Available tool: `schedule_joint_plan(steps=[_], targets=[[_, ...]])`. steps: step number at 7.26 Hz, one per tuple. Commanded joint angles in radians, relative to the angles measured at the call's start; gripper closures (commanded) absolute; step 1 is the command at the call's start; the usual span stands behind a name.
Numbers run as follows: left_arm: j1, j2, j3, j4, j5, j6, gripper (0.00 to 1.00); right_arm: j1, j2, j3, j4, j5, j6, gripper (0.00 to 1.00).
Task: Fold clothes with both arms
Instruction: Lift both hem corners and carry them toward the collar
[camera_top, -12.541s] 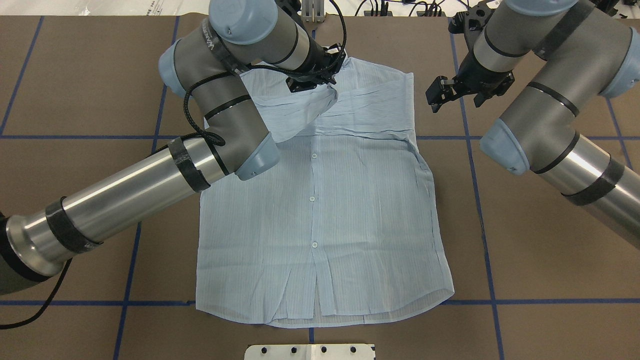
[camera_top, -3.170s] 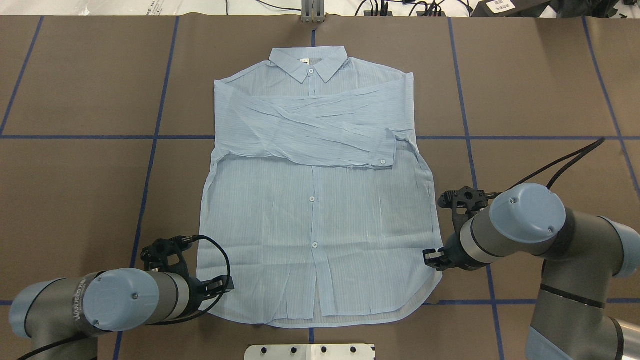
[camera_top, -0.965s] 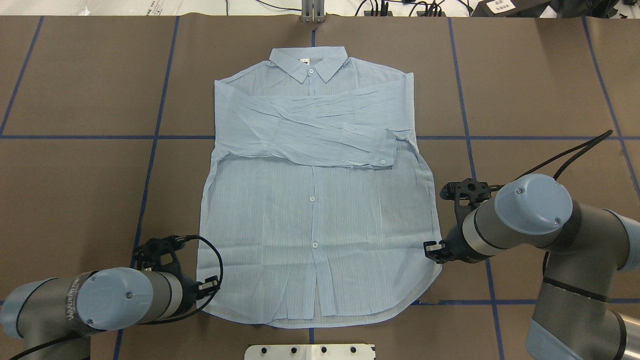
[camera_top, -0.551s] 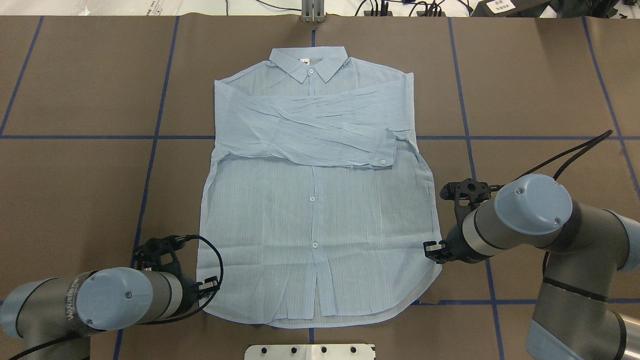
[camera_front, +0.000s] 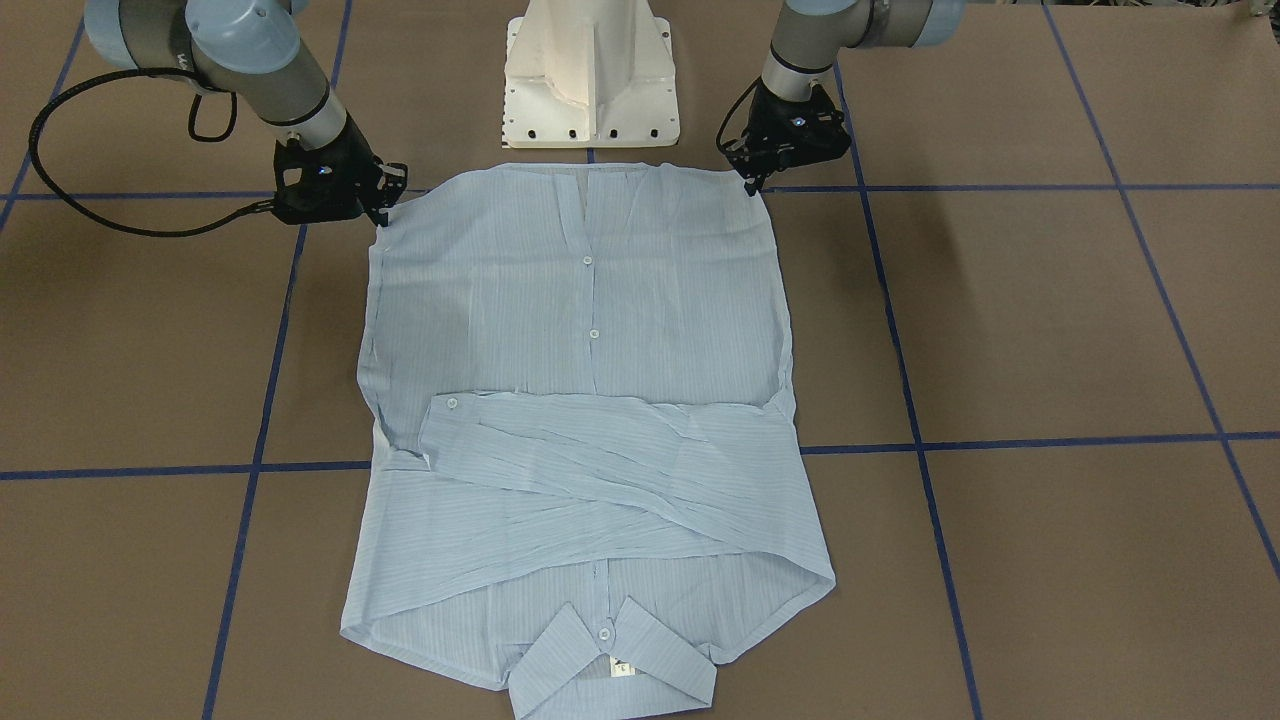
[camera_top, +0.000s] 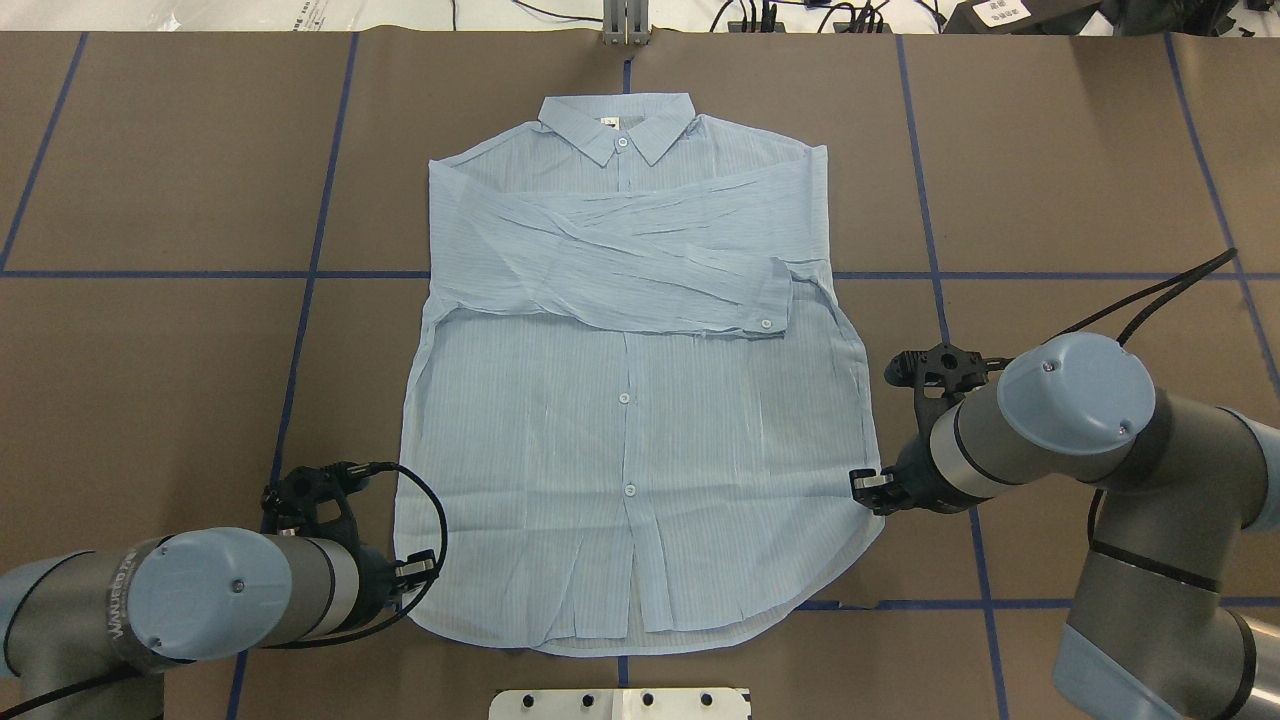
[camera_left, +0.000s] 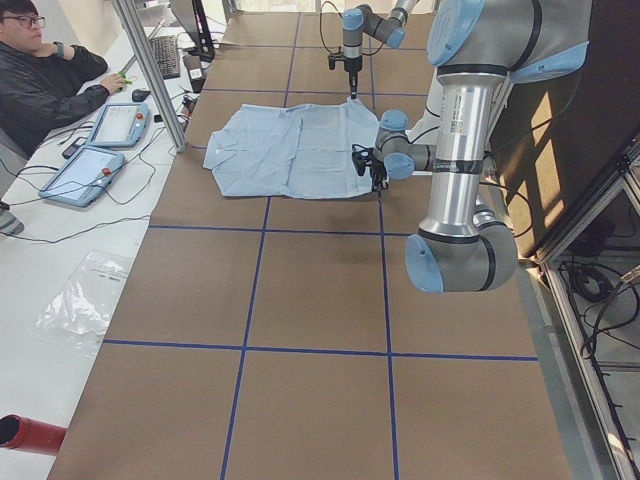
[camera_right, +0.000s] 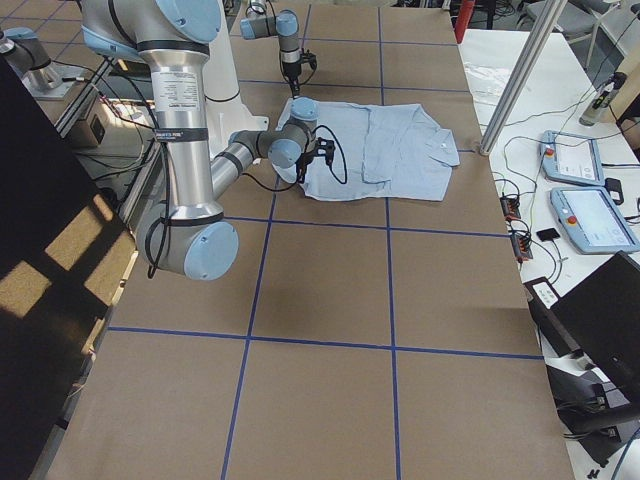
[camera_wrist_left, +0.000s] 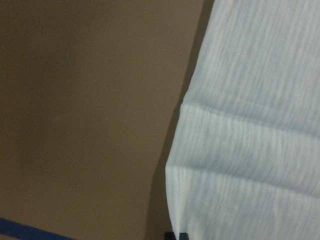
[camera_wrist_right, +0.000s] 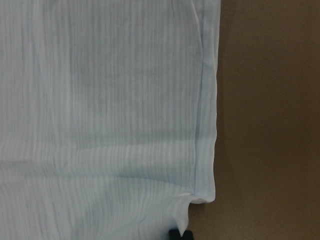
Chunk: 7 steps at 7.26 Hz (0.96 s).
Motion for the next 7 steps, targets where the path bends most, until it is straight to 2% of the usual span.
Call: schedule_joint_plan(steps=[1, 6, 7], targets=[[-0.031, -0.001, -0.037, 0.030, -0.003, 0.060, 1.00, 0.043, 0.036, -0.002, 0.000, 0.034, -0.001, 1.00], [-0.100, 0.000, -0.007, 0.030, -0.009, 0.214, 1.00, 0.104, 0.036, -0.005, 0.000, 0.079, -0.008, 1.00], [-0.123, -0.001, -0.007, 0.028, -0.050, 0.250, 1.00, 0.127, 0.036, -0.005, 0.000, 0.105, -0.013, 1.00]])
